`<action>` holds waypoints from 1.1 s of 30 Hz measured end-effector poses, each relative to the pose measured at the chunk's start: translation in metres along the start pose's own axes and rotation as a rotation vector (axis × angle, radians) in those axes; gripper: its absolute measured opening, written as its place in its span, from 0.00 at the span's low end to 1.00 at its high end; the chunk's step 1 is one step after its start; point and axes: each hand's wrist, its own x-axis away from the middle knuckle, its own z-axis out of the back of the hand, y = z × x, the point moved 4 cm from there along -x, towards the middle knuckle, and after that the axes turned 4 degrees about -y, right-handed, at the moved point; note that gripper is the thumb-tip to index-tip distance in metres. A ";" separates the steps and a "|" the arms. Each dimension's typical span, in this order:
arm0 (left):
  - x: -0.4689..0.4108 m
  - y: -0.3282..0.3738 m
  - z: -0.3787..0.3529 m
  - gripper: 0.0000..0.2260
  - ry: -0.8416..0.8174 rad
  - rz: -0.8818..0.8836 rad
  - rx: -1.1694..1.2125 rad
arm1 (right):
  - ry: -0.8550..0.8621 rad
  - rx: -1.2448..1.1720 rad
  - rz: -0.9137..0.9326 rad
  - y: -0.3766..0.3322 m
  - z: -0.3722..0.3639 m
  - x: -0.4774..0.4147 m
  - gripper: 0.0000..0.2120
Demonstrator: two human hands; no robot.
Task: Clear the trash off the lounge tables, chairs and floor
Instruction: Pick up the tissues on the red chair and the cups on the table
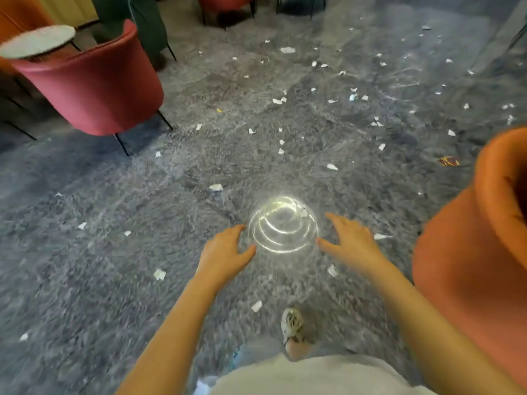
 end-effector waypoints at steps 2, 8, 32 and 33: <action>-0.064 0.006 0.029 0.27 -0.003 0.004 -0.014 | 0.005 0.016 0.012 -0.002 0.038 -0.063 0.34; -0.237 0.012 0.094 0.27 0.019 0.020 -0.007 | 0.024 0.054 0.031 -0.012 0.121 -0.238 0.34; -1.000 -0.003 0.317 0.27 -0.045 -0.014 -0.008 | -0.025 0.015 -0.017 -0.018 0.375 -0.983 0.35; -1.047 -0.001 0.330 0.27 -0.045 0.002 -0.002 | -0.023 0.003 -0.012 -0.013 0.395 -1.029 0.34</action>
